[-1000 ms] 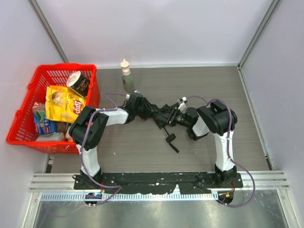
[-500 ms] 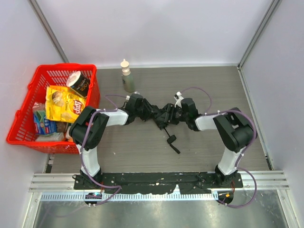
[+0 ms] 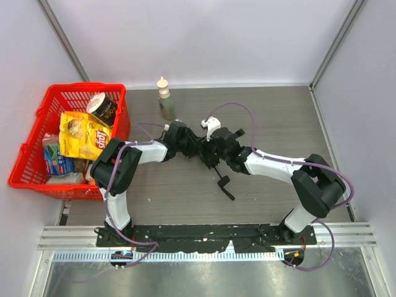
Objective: Put away the umbrella
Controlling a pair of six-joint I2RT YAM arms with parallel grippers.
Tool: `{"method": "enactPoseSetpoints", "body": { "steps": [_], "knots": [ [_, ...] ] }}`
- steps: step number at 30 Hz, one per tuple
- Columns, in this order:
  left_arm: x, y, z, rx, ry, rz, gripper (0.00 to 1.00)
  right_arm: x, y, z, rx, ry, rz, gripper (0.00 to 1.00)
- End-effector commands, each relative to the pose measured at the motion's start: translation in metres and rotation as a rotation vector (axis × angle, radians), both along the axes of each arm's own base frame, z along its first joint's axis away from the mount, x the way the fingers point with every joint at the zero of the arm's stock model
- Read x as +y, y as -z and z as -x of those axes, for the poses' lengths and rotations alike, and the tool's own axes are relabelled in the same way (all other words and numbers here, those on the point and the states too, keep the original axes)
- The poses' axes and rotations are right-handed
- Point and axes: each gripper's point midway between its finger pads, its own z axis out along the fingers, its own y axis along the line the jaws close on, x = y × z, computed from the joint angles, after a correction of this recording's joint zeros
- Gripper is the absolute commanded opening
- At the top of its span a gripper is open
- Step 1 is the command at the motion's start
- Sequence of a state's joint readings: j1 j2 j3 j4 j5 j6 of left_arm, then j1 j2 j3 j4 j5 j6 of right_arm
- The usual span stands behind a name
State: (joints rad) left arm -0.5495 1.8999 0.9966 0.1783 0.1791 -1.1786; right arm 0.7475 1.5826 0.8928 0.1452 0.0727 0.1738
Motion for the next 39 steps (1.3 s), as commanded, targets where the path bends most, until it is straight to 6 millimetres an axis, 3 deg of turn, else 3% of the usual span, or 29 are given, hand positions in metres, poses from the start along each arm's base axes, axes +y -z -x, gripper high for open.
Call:
{"method": "enactPoseSetpoints", "body": {
  "steps": [1,4,13,19,23,24,29,30,33,34,35,39],
  "knots": [
    [0.038,0.075,0.065,0.289,0.025,-0.216,0.0,-0.01,-0.006,-0.026,-0.142,0.031,0.174,0.69],
    [0.038,0.076,0.066,0.292,0.028,-0.216,0.0,-0.004,-0.006,-0.028,-0.184,-0.014,0.199,0.7],
    [0.039,0.076,0.065,0.305,0.022,-0.23,0.0,0.022,0.047,-0.002,-0.166,-0.107,0.255,0.69],
    [0.039,0.071,0.063,0.307,0.018,-0.236,0.0,0.002,0.081,-0.004,-0.16,0.048,0.413,0.66],
    [0.038,0.068,0.063,0.303,0.022,-0.227,0.0,-0.014,0.097,-0.005,-0.148,0.122,0.479,0.5],
    [0.038,0.065,0.062,0.294,0.02,-0.223,0.0,-0.019,0.103,-0.005,-0.144,0.134,0.503,0.39],
    [0.032,0.054,0.056,0.235,0.034,-0.183,0.0,-0.034,0.137,0.01,-0.056,0.168,0.522,0.12],
    [0.03,0.053,0.056,0.23,0.04,-0.173,0.0,-0.034,0.14,0.013,-0.043,0.173,0.506,0.01],
    [0.024,0.046,0.051,0.194,0.053,-0.135,0.0,-0.036,0.155,0.029,0.051,0.166,0.397,0.01],
    [0.022,0.046,0.053,0.194,0.059,-0.128,0.02,-0.035,0.154,0.024,0.06,0.175,0.345,0.01],
    [0.019,0.041,0.049,0.169,0.064,-0.112,0.07,-0.034,0.16,0.033,0.11,0.151,0.298,0.01],
    [0.021,0.032,0.044,0.119,0.062,-0.116,0.46,-0.027,0.165,0.042,0.226,0.084,0.13,0.01]
  ]
}}
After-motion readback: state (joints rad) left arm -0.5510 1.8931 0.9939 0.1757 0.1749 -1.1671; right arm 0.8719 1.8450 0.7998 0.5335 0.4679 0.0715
